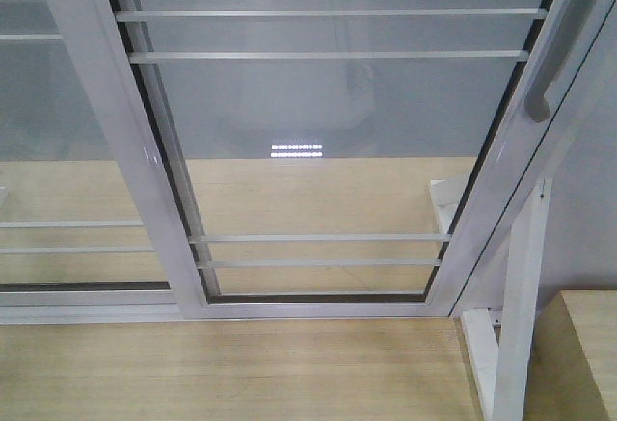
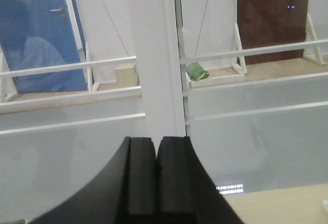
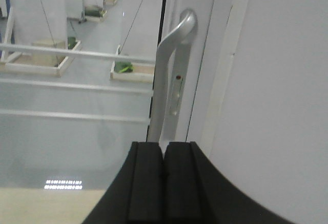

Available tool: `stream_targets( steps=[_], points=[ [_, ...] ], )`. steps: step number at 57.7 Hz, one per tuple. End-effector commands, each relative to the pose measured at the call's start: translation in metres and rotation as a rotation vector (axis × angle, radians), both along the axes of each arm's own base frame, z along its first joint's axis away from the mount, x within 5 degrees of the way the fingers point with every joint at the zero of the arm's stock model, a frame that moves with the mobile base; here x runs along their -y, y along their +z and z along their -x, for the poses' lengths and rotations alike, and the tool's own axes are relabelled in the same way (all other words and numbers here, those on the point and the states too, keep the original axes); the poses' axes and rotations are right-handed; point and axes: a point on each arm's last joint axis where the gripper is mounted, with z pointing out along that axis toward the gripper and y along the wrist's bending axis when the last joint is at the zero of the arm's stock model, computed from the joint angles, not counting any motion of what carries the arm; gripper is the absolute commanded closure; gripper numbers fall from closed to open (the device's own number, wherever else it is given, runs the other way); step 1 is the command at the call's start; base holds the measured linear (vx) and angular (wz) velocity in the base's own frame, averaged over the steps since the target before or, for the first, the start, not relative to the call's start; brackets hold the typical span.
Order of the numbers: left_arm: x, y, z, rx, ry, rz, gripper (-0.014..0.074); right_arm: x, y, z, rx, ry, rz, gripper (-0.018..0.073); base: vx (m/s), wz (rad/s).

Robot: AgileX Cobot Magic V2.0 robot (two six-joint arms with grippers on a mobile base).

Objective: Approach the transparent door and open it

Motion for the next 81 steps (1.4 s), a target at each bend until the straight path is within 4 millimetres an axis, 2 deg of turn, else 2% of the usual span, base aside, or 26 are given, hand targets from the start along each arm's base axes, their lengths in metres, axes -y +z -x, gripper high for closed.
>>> stream_targets(
  steps=[1, 10, 17, 27, 34, 42, 53, 61, 81],
  points=[
    [0.002, 0.013, -0.008, 0.062, -0.021, -0.003, 0.0602, 0.001, 0.010, -0.015, 0.051, -0.001, -0.023, 0.0560, 0.00, 0.00],
    [0.003, 0.009, -0.016, 0.021, -0.022, -0.005, 0.0591, 0.002, 0.005, -0.033, 0.030, 0.000, -0.025, 0.0517, 0.00, 0.00],
    [0.003, 0.007, -0.022, -0.002, -0.022, -0.006, 0.0552, 0.003, 0.002, -0.043, 0.032, 0.002, -0.025, 0.0435, 0.00, 0.00],
    [0.004, 0.001, -0.031, -0.047, -0.022, -0.008, 0.0428, 0.004, -0.004, -0.057, 0.016, 0.002, -0.036, 0.0260, 0.00, 0.00],
    [0.005, -0.003, -0.038, -0.082, -0.022, -0.010, 0.0320, 0.005, -0.012, -0.068, -0.014, -0.006, -0.084, 0.0192, 0.00, 0.00],
    [0.005, -0.006, -0.042, -0.101, -0.023, -0.011, 0.0248, 0.006, -0.020, -0.083, -0.015, -0.006, -0.084, 0.0187, 0.00, 0.00],
    [0.005, -0.006, -0.042, -0.100, -0.023, -0.003, 0.0244, 0.008, -0.029, -0.105, 0.010, -0.005, -0.082, 0.0187, 0.00, 0.00],
    [0.006, -0.006, -0.042, -0.104, -0.024, 0.063, 0.0244, 0.009, -0.038, -0.120, -0.042, -0.007, -0.090, 0.0187, 0.00, 0.00],
    [0.006, -0.006, -0.042, -0.105, -0.024, 0.082, 0.0244, 0.009, -0.039, -0.123, -0.034, -0.007, -0.092, 0.0187, 0.00, 0.00]
  ],
)
